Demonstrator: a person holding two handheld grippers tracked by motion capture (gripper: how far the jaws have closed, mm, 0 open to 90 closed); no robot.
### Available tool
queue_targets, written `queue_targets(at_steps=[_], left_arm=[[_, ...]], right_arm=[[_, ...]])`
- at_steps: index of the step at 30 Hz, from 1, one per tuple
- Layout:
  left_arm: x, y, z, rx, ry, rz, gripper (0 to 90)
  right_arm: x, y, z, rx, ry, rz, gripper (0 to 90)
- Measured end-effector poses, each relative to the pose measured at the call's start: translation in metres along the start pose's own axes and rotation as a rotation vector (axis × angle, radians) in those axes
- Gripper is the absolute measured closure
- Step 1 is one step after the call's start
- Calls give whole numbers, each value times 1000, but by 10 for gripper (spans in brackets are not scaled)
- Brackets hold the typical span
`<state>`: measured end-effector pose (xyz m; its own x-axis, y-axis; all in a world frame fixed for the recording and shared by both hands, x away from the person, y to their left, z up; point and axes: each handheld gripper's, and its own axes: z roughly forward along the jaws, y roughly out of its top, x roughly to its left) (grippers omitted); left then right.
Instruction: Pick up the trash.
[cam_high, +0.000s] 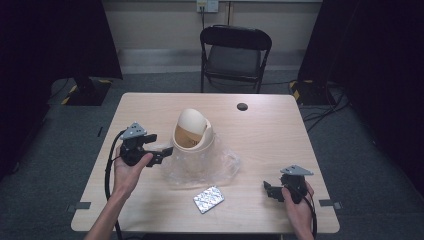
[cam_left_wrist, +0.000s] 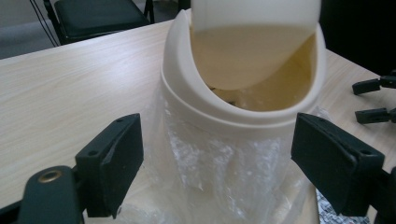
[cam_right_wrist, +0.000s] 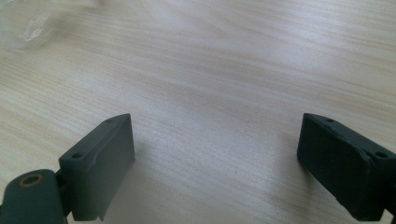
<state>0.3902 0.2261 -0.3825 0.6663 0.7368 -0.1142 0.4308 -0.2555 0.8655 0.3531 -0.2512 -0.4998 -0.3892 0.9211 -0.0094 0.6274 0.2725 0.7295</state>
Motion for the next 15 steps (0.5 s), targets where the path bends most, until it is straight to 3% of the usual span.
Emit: queue_targets(at_steps=[5,15], left_arm=[[-11,-20,-1,8,-23,-13,167],[-31,-54,8,63,-64,4,167]], right_arm=[[0,0,0,-1,0,-3,103],[0,0,0,-3,-3,-6,103]])
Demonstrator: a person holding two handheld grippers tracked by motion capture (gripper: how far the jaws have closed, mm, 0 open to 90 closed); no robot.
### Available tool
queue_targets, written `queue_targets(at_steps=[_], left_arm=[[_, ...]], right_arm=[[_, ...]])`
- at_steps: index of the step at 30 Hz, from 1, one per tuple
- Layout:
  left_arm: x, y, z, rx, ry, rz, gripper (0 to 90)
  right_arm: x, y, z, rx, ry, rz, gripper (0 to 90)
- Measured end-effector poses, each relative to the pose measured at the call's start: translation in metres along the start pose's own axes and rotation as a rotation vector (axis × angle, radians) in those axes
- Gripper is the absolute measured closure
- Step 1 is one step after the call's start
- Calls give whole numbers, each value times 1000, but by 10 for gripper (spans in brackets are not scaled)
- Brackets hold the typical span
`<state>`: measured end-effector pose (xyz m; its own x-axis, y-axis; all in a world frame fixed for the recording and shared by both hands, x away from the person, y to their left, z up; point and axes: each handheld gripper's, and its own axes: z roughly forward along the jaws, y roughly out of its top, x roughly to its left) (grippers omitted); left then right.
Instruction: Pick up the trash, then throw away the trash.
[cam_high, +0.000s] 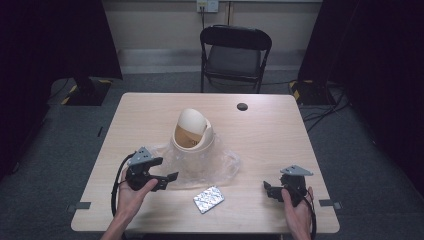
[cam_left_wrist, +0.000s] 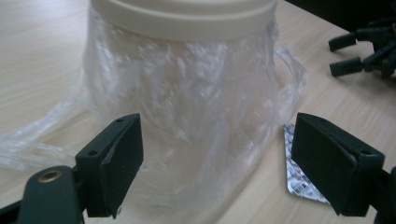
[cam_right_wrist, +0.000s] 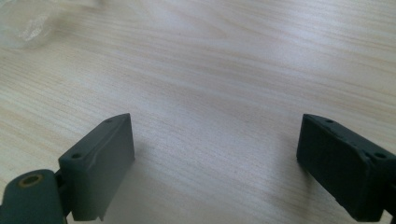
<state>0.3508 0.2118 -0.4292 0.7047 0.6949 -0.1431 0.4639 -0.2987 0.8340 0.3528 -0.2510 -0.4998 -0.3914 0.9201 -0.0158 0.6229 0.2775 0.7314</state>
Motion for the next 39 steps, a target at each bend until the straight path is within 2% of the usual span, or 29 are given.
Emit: queue_targets(at_steps=[12,20,25,27,28,30,31,32,33,36,38,39], left_arm=[[-16,-21,21,64,-47,1,167],[-37,-32,38,129,-79,59,161],[-51,-34,43,131,-89,91,159],[-55,-34,43,124,-94,94,158],[-58,-34,44,117,-102,79,158],[-63,-34,40,106,-101,73,158],[-64,-33,37,107,-91,85,159],[-65,-32,34,109,-57,110,165],[-67,-32,30,95,-39,113,176],[-67,-33,20,63,-52,90,183],[-73,-33,18,55,-41,122,185],[-76,-32,19,53,-55,125,185]], right_arm=[[0,0,0,2,-1,3,103],[0,0,0,2,0,3,103],[0,0,0,2,-1,3,103],[0,0,0,2,-1,3,103],[0,0,0,2,-1,2,103],[0,0,0,2,-1,2,103],[0,0,0,2,-1,3,103],[0,0,0,2,-1,3,103],[0,0,0,2,-1,4,103],[0,0,0,2,-1,3,103],[0,0,0,2,-1,3,103],[0,0,0,2,-1,3,103]])
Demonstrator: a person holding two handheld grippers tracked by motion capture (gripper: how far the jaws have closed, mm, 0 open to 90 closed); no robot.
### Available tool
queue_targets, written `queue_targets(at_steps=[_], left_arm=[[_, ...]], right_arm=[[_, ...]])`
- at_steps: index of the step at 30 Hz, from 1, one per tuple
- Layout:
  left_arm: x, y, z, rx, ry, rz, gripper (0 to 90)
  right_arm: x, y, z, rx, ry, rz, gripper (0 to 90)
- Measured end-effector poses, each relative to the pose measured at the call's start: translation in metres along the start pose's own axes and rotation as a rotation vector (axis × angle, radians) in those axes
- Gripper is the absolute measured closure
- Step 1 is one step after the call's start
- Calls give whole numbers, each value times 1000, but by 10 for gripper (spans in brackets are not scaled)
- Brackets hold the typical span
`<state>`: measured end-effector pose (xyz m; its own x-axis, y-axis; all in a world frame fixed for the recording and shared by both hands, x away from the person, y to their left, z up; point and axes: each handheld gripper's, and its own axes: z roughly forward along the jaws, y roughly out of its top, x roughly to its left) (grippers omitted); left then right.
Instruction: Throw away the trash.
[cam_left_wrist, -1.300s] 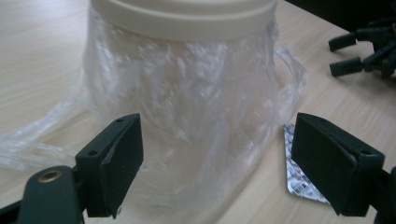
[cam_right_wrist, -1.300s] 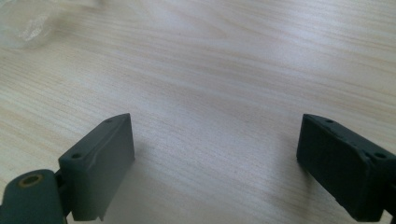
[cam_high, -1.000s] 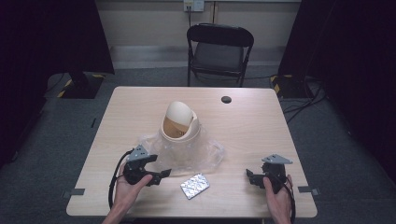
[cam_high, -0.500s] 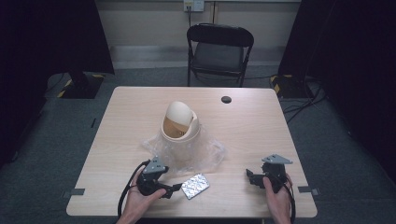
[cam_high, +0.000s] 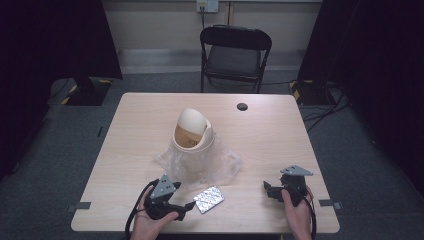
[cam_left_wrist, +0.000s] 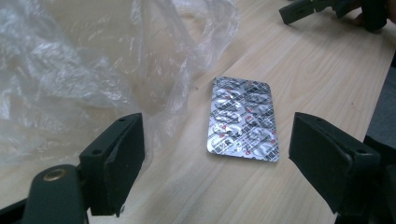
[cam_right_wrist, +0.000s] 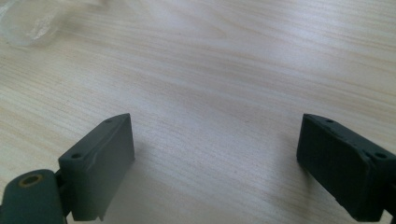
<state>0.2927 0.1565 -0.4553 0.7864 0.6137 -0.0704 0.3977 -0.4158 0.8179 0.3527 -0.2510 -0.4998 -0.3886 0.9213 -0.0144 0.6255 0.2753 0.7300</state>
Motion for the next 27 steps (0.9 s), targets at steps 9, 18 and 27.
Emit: queue_targets(at_steps=[9,18,27], left_arm=[[-18,7,7,-15,-41,39,195],[-15,12,-2,-88,-45,30,236],[-16,4,39,75,-135,48,221]], right_arm=[[0,0,0,0,0,0,103],[0,0,0,0,0,0,103],[0,0,0,0,0,0,103]])
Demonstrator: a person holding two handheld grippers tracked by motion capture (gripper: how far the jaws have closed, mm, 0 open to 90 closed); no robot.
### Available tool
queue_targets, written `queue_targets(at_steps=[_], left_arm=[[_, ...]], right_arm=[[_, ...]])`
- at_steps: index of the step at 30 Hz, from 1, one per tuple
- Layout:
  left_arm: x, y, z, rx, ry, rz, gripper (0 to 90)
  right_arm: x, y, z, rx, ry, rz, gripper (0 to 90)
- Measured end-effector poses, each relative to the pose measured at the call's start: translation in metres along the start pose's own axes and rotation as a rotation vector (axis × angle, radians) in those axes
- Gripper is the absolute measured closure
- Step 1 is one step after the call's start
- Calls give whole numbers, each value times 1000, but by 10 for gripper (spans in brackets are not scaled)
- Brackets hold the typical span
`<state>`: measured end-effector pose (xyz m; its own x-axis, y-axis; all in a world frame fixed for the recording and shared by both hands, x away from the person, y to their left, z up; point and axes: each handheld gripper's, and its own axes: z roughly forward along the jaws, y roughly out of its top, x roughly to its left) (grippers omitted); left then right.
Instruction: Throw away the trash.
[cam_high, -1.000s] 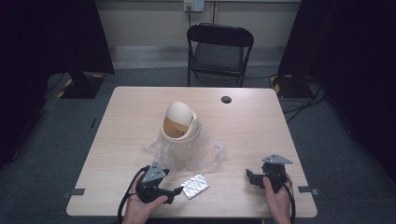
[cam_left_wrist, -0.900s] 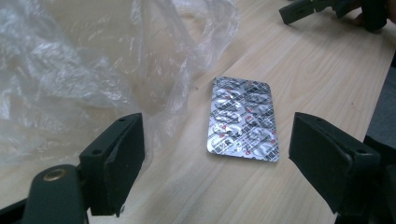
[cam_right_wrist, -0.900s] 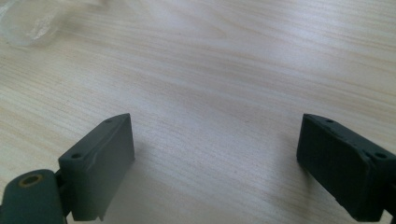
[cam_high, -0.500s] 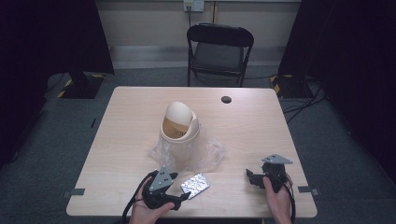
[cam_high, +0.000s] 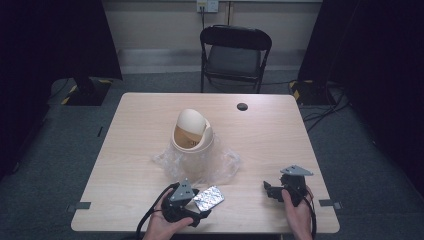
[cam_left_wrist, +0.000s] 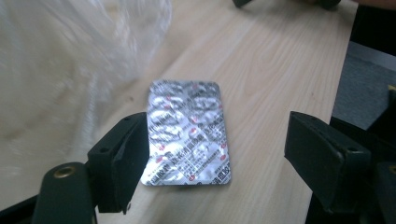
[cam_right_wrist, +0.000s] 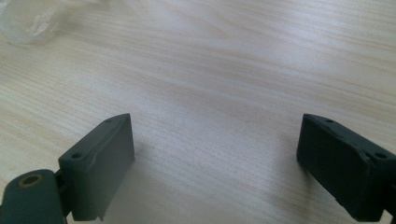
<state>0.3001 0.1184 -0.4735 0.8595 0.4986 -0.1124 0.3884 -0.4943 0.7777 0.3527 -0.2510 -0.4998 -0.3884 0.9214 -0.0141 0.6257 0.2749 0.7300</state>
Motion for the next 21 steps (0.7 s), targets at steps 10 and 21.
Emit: queue_targets(at_steps=[10,21], left_arm=[[9,-10,20,77,27,3,214],[5,-6,31,48,69,73,299]], right_arm=[[0,0,0,0,0,0,103],[0,0,0,0,1,0,103]])
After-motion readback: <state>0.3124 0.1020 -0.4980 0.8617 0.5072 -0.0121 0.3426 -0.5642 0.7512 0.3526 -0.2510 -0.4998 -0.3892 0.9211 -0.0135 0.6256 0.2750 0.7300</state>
